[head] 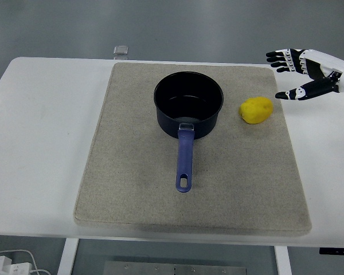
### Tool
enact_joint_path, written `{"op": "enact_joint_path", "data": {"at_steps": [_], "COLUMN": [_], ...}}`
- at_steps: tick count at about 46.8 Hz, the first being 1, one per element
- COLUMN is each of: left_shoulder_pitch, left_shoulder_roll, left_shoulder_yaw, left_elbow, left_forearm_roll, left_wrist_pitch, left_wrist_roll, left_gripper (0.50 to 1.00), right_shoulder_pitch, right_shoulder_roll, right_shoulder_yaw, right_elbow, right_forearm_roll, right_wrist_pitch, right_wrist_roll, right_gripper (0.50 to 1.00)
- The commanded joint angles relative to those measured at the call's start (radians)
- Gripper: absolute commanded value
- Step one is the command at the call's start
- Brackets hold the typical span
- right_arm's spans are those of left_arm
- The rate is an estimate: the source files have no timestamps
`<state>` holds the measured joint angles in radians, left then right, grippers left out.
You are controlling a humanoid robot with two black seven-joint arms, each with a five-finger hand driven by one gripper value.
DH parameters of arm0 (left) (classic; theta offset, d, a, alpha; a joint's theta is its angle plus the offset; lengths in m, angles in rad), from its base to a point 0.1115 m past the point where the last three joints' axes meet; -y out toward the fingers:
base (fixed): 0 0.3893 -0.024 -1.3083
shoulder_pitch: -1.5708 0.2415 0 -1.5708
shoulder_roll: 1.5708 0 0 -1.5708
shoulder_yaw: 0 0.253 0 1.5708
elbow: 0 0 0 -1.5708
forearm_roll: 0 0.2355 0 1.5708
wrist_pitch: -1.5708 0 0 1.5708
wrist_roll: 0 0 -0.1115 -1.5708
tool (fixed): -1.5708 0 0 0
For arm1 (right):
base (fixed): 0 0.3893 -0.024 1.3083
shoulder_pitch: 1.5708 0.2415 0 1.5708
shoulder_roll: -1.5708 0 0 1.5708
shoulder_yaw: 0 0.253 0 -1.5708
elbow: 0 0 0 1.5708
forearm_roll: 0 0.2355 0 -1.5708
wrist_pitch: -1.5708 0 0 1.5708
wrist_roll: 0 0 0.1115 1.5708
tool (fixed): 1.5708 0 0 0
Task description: Put the potato in the blue pot
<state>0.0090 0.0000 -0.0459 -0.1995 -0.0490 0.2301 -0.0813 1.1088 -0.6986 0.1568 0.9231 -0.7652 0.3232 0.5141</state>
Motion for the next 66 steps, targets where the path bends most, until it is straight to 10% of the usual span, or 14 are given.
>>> {"op": "enact_joint_path", "data": {"at_steps": [1, 66], "left_shoulder_pitch": [0.000, 0.000], "left_shoulder_roll": [0.000, 0.000], "left_shoulder_yaw": [0.000, 0.000], "left_elbow": [0.000, 0.000], "left_forearm_roll": [0.000, 0.000], "left_wrist_pitch": [0.000, -0.001], "left_wrist_roll": [0.000, 0.000], "left_gripper": [0.992, 0.994], "right_shoulder_pitch": [-0.004, 0.052], "right_shoulder_roll": [0.007, 0.264], "right_shoulder_yaw": [-0.005, -0.276], "right_elbow": [0.000, -0.233], "right_forearm_roll": [-0.057, -0.206], "right_wrist_pitch": [-0.039, -0.245], "right_wrist_roll": [0.001, 0.017], "right_gripper": [0.924, 0.921]}}
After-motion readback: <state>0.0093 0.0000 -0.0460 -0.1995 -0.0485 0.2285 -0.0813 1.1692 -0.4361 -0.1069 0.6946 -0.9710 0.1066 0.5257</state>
